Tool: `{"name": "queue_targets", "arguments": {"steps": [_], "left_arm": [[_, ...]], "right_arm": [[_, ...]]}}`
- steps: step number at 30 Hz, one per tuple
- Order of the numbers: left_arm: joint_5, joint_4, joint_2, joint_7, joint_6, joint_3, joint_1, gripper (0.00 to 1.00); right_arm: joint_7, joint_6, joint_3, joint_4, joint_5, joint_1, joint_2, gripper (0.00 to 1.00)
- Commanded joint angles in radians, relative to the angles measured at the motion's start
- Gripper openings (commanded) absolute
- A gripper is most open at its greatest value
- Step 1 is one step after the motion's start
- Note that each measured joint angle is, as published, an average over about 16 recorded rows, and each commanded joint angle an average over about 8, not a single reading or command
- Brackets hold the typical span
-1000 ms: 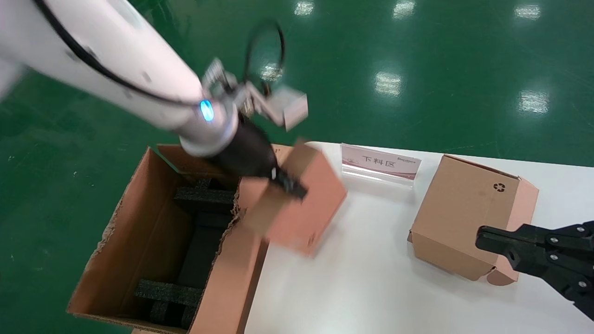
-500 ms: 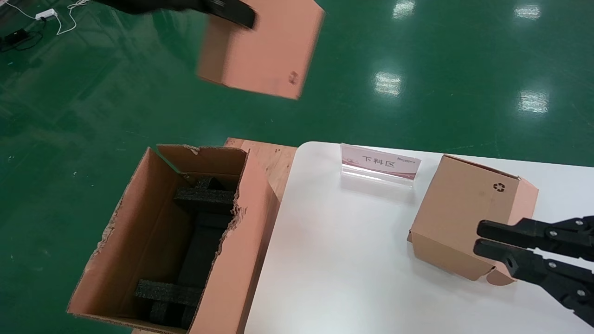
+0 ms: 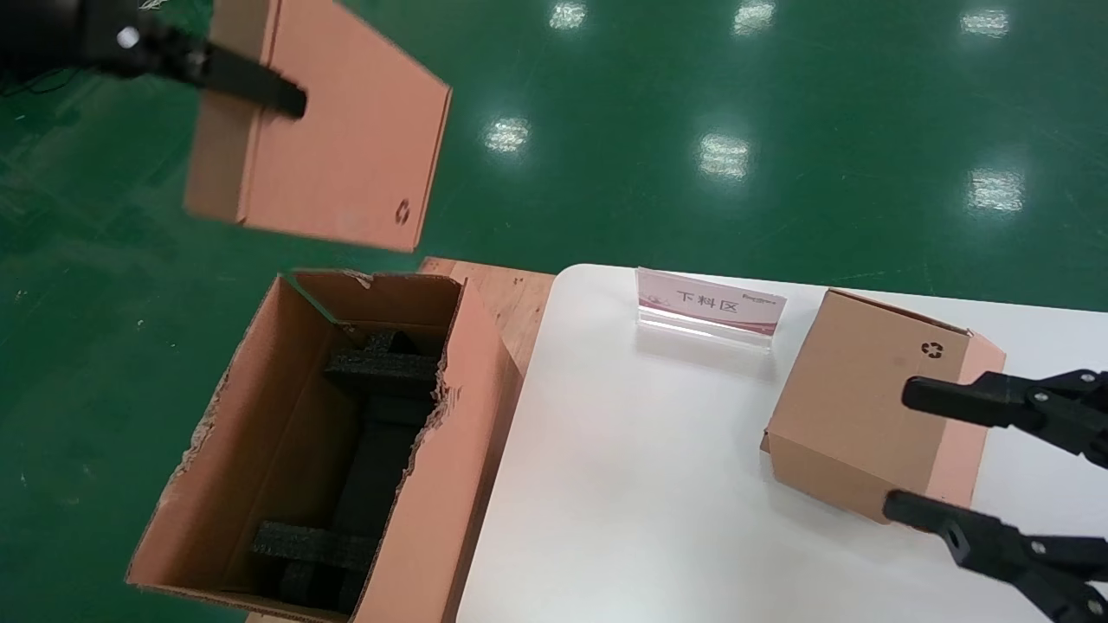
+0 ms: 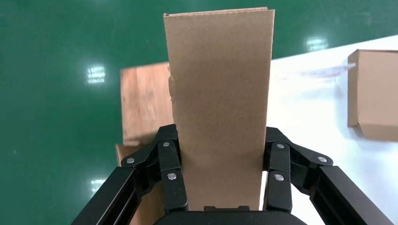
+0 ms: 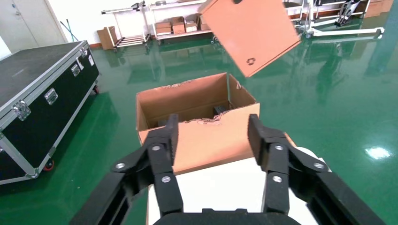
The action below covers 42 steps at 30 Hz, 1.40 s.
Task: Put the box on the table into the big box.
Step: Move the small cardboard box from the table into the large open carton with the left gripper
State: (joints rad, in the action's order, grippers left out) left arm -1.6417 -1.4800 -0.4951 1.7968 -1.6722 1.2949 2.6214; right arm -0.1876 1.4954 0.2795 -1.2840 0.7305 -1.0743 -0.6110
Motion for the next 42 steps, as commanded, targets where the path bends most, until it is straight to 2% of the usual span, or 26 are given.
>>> {"name": "queue_targets", "arguments": {"steps": [1,7,13,16,22,26,32,42], "left_arm": [[0.019,0.0,0.018,0.004,-0.014,0.021,0.021,0.0],[0.061,0.0,0.065,0.032,-0.039,0.146,0.089,0.0],[0.103,0.0,0.059,0.092,-0.055,0.375,0.176,0.0],[0.152,0.0,0.011,0.13,-0.059,0.537,0.235,0.0],[0.312,0.007,-0.149,0.188,-0.064,0.911,0.372,0.0],[0.391,0.025,-0.22,0.19,-0.066,1.067,0.432,0.0],[0.428,0.056,-0.25,0.16,-0.062,1.152,0.476,0.0],[0.394,0.077,-0.195,0.086,0.004,1.141,0.5,0.0]], "right_arm": [[0.0,0.0,0.0,0.0,0.0,0.0,0.0,1.0],[0.0,0.0,0.0,0.0,0.0,0.0,0.0,1.0],[0.0,0.0,0.0,0.0,0.0,0.0,0.0,1.0],[0.0,0.0,0.0,0.0,0.0,0.0,0.0,1.0],[0.0,0.0,0.0,0.0,0.0,0.0,0.0,1.0],[0.0,0.0,0.0,0.0,0.0,0.0,0.0,1.0],[0.0,0.0,0.0,0.0,0.0,0.0,0.0,1.0],[0.0,0.0,0.0,0.0,0.0,0.0,0.0,1.0]]}}
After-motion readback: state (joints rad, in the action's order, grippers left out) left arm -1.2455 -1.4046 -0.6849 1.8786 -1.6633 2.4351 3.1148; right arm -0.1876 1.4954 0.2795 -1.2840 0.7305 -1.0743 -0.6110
